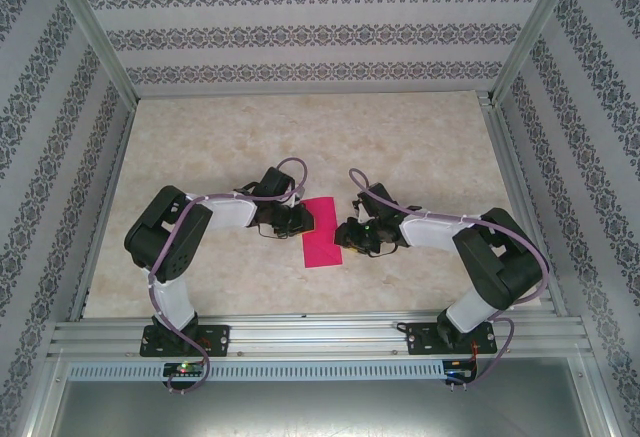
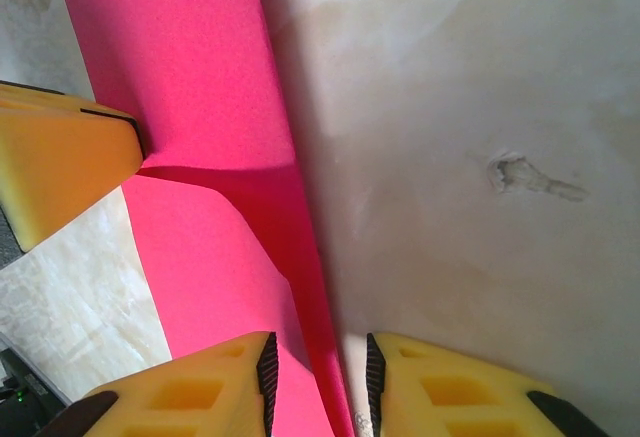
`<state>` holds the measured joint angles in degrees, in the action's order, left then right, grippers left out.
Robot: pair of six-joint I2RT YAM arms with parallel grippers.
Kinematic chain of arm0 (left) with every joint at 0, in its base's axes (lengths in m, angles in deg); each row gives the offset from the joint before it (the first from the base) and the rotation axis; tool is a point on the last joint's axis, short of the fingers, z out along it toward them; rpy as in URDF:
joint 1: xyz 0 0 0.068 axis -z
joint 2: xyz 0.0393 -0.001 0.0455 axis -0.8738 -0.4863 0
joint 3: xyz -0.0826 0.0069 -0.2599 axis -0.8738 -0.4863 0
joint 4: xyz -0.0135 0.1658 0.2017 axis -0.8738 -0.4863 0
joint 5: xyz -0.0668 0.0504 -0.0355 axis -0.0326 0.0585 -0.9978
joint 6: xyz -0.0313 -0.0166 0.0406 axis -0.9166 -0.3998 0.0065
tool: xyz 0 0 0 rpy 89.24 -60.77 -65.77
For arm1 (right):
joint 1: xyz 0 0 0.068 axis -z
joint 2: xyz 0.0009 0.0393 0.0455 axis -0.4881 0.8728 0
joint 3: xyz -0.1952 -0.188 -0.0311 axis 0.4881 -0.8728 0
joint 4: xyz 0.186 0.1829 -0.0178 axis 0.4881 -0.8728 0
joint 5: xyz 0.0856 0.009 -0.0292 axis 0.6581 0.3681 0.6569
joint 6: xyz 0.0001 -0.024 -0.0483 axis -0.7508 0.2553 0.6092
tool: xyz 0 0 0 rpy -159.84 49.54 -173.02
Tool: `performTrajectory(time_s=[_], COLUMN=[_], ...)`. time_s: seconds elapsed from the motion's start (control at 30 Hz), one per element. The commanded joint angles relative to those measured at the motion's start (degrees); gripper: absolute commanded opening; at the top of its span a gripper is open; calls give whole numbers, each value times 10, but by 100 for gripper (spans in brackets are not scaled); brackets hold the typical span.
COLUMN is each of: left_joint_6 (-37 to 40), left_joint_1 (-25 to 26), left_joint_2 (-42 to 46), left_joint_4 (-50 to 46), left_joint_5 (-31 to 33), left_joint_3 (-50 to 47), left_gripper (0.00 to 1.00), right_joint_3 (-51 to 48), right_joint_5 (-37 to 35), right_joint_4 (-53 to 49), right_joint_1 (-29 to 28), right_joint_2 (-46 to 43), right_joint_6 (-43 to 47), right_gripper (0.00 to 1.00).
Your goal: Fold a paper plane with a square sheet of paper (pick it up from the middle)
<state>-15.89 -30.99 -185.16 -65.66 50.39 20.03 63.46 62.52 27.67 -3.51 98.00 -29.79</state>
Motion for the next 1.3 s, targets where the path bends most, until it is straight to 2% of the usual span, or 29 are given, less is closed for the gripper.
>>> performTrajectory(time_s=[0.0, 0.4, 0.7, 1.03, 1.27], left_joint_6=[16, 17, 16, 3, -7], left_joint_1=[3, 2, 2, 2, 2], left_joint_2=[-13, -7, 6, 49, 104], left_joint_4=[-24, -28, -31, -13, -11], left_joint_5=[11, 14, 23, 39, 92], left_joint_3=[10, 9, 6, -11, -37], left_gripper=[16, 16, 16, 17, 17], right_joint_3=[0, -8, -32, -56, -59], right_joint_5=[21, 29, 40, 76, 90], right_joint_4=[56, 81, 120, 205, 228], right_joint_1=[-6, -4, 2, 9, 14], right_joint_2=[17, 20, 12, 33, 39], right_joint_6=[-8, -16, -28, -48, -50], right_gripper=[32, 32, 36, 30, 23])
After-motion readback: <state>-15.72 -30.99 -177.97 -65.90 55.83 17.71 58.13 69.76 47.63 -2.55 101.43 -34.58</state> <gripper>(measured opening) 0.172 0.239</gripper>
